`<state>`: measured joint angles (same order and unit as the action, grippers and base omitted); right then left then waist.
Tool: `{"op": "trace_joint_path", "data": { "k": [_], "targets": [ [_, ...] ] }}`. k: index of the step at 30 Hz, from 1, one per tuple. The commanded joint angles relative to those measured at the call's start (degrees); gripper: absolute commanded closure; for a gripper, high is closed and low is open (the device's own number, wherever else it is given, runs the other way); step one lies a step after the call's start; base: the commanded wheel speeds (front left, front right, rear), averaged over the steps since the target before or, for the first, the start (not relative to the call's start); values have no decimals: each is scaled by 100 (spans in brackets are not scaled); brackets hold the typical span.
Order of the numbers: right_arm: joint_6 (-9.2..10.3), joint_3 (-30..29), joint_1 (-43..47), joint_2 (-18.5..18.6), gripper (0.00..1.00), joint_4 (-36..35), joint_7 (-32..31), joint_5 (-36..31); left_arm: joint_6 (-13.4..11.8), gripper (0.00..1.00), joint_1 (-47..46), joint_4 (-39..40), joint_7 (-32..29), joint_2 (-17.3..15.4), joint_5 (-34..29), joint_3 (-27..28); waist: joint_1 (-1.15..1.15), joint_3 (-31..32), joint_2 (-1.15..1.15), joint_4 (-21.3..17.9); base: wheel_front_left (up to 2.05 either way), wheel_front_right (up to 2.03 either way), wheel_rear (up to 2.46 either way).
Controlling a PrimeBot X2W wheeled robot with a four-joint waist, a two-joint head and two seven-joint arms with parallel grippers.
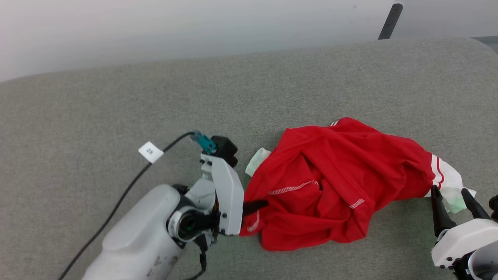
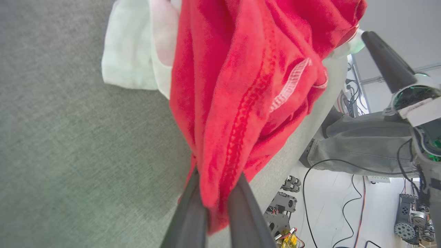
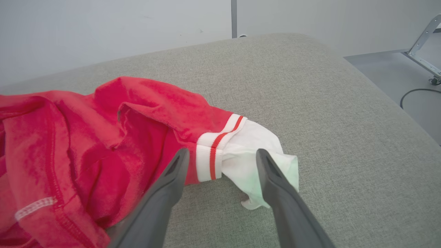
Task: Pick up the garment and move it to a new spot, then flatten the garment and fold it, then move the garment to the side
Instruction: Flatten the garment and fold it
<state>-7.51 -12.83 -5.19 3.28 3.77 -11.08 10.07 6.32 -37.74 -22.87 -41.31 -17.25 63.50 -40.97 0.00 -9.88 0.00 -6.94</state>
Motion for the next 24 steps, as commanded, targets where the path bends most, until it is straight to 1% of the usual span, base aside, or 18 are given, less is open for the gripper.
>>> {"op": "trace_joint_path", "data": {
  "k": [1,6,14,20,24],
  "targets": [
    [4,-8,-54,-11,0,25,38,25,35,100,-103,4,24,42,48,37,0,12,0,1,0,0,0],
    [4,-32,-79,4,0,96,69,-2,74,100,-278,191,-104,199,241,34,0,67,0,26,0,0,0],
    [4,93,-163,17,0,190,119,23,87,100,-344,830,-316,626,749,51,0,88,0,-32,0,0,0],
    [4,234,-255,9,0,309,212,89,46,100,-180,1175,-401,787,760,-163,0,7,0,-217,0,0,0],
    [4,240,-254,1,0,420,275,149,26,100,-3,1244,-426,853,682,-364,0,-52,0,-307,0,0,0]
  ]
}}
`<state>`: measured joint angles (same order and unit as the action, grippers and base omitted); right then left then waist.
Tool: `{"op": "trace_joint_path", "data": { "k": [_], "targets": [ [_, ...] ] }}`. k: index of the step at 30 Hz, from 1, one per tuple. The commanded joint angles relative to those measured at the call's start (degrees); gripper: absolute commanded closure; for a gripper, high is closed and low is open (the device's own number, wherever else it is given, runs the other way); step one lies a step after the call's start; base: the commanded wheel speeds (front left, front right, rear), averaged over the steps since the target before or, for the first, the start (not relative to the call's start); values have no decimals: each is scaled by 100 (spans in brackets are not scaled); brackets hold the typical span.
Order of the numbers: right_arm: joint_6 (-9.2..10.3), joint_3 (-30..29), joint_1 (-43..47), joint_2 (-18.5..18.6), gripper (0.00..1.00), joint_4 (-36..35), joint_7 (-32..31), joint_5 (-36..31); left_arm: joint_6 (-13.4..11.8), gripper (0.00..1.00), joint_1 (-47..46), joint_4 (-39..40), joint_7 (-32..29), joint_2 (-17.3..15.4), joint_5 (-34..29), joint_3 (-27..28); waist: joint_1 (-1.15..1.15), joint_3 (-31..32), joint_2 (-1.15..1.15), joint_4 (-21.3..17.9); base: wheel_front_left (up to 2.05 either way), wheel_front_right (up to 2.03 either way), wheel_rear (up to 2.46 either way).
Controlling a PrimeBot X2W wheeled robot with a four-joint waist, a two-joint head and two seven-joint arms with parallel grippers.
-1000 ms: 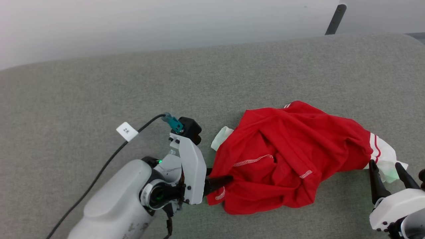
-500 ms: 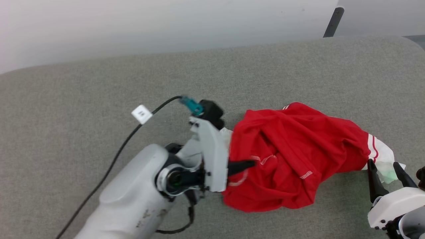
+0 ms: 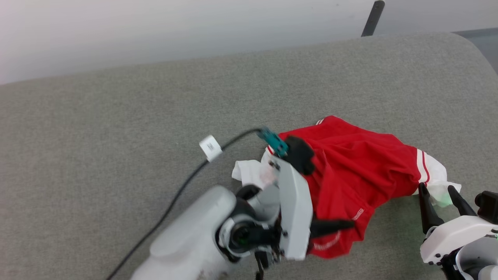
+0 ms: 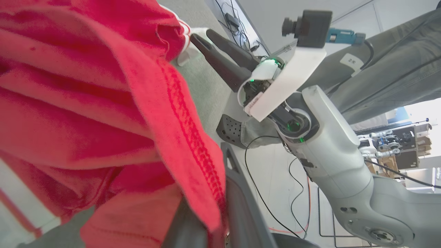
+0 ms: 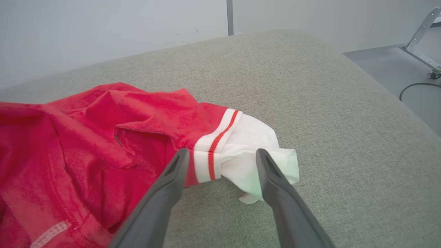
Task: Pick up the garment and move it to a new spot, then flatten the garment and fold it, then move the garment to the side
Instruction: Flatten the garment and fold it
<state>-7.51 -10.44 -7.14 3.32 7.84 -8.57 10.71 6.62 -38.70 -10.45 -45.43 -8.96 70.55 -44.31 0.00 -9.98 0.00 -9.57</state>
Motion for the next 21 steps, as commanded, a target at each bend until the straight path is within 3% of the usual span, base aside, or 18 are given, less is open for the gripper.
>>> {"op": "trace_joint_path", "data": {
  "k": [1,8,10,11,12,21],
  "targets": [
    [4,-2,-56,-5,0,34,50,88,2,100,147,6,-32,34,-49,-95,0,-54,0,-58,0,0,0],
    [4,-28,-62,-11,0,184,111,73,44,100,447,-220,106,123,-186,-433,0,-72,0,-67,0,0,0],
    [4,-21,-72,-8,0,220,97,49,53,57,454,-291,190,130,-280,-511,0,-64,0,-33,0,0,0],
    [4,-18,-86,-7,0,235,93,40,62,22,447,-324,237,137,-307,-545,0,-50,0,-11,0,0,0],
    [4,-9,-95,2,0,244,87,33,71,0,425,-349,282,145,-330,-559,0,-34,0,13,0,0,0],
    [4,12,72,90,0,320,65,21,89,0,139,-258,383,24,-306,-548,0,290,0,294,0,0,0]
  ]
}}
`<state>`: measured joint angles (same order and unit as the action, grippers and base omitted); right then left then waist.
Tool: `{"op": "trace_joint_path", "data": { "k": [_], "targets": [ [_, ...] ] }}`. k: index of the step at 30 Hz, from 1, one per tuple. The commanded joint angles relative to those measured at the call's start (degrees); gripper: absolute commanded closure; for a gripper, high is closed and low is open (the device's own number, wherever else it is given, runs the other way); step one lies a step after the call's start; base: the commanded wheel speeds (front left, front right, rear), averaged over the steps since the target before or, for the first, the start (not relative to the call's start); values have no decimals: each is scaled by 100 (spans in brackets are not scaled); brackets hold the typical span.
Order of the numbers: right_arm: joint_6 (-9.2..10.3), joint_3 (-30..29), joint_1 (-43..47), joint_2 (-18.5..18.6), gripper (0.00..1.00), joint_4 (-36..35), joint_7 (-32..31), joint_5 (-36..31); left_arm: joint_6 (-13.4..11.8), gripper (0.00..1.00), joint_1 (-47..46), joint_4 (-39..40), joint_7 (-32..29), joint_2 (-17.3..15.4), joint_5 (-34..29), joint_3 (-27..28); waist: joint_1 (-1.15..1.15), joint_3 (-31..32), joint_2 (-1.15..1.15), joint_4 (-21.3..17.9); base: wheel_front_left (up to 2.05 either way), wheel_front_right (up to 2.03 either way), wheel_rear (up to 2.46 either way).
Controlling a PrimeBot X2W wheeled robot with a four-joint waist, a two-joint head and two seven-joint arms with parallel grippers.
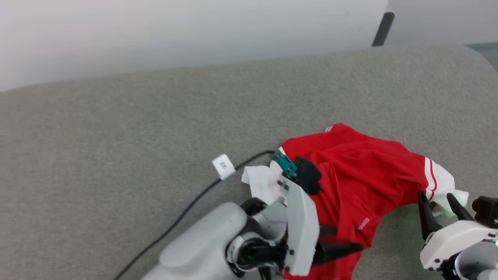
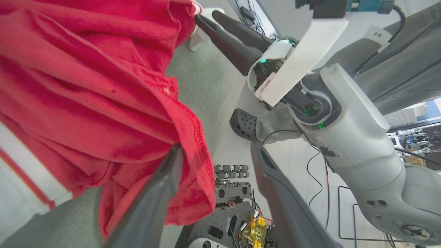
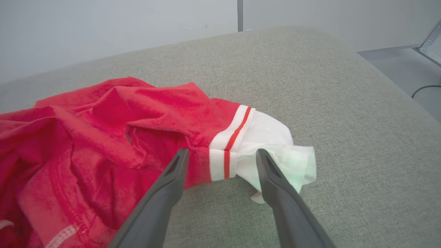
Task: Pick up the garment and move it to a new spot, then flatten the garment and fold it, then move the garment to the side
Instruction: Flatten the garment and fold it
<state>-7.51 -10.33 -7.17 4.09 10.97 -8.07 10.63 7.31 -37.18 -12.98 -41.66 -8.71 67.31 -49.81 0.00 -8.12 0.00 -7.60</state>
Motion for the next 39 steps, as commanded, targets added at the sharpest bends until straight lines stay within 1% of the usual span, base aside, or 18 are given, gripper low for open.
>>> {"op": "trace_joint_path", "data": {
  "k": [1,6,12,16,20,25,29,32,39],
  "targets": [
    [4,26,92,32,0,0,12,28,21,0,-41,35,25,-34,32,32,0,145,0,124,0,0,0],
    [4,143,110,114,0,-111,112,7,24,0,-248,181,269,-342,-140,272,0,282,0,180,0,0,0],
    [4,292,127,183,0,-312,313,-4,26,0,-477,106,1021,-571,-426,635,0,315,0,150,0,0,0],
    [4,377,73,205,0,-425,360,10,27,0,-553,-75,1535,-686,-570,628,0,254,0,84,0,0,0],
    [4,474,-19,217,0,-518,353,40,28,0,-633,-363,1810,-776,-554,494,0,130,0,-28,0,0,0],
    [4,619,-109,186,0,-699,353,62,27,0,-736,-685,1992,-946,-516,214,0,-75,0,-201,0,0,0],
    [4,690,-163,160,0,-895,355,62,24,0,-838,-1004,2010,-1067,-485,-16,0,-230,0,-313,0,0,0],
    [4,715,-176,145,0,-1005,346,51,23,0,-887,-1287,1939,-1123,-424,-153,0,-310,0,-371,0,0,0],
    [4,727,-183,103,0,-1136,304,13,23,0,-1055,-1972,1736,-1244,-605,-584,0,-368,0,-432,0,0,0]
  ]
}}
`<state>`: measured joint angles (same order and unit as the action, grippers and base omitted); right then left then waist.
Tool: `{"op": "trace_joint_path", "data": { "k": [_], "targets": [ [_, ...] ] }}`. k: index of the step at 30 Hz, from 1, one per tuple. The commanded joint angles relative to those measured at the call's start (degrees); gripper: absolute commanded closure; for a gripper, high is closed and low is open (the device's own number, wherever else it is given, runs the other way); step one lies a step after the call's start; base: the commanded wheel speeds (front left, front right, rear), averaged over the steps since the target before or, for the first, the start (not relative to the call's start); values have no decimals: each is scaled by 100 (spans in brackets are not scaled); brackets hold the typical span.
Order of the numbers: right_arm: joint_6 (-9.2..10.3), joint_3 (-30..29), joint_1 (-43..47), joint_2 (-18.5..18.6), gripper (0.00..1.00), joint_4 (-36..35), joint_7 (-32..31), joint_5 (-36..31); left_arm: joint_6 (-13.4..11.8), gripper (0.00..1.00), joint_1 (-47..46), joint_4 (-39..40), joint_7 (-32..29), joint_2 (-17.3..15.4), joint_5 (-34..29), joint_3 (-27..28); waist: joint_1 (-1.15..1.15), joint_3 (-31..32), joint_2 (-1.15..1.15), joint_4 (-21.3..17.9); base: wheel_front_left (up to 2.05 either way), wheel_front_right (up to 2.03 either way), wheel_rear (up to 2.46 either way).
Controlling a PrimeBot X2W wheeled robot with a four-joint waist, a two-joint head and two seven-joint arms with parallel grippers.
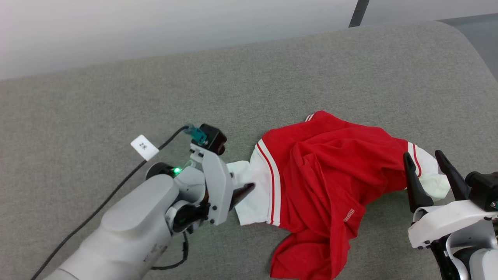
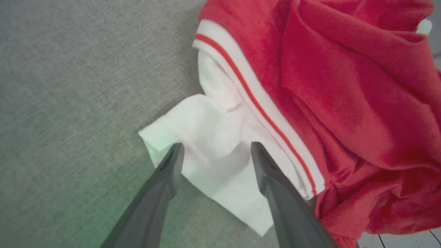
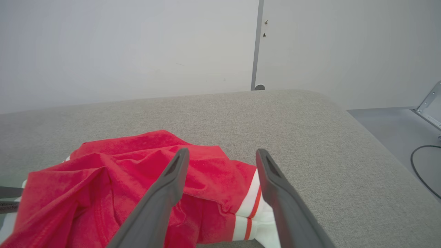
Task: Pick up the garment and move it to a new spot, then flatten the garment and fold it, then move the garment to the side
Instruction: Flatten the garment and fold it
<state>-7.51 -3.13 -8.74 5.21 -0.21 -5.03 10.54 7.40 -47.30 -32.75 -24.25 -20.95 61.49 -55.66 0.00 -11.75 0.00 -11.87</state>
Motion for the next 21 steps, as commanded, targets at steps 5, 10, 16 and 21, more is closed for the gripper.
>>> {"op": "trace_joint_path", "data": {
  "k": [5,10,16,21],
  "targets": [
    [4,9,15,-39,0,-60,-15,8,6,0,-65,-493,-115,41,-127,-265,0,-19,0,-1,0,0,0],
    [4,26,18,-54,0,-108,-14,-16,1,0,-51,-808,-110,116,-36,-371,0,-37,0,23,0,0,0],
    [4,51,-10,-66,0,-199,13,-36,-1,51,31,-1094,-343,253,229,-468,0,-45,0,45,0,0,0],
    [4,31,14,-80,0,-266,17,-42,2,100,-3,-1213,-363,392,527,-390,0,-57,0,67,0,0,0]
  ]
}}
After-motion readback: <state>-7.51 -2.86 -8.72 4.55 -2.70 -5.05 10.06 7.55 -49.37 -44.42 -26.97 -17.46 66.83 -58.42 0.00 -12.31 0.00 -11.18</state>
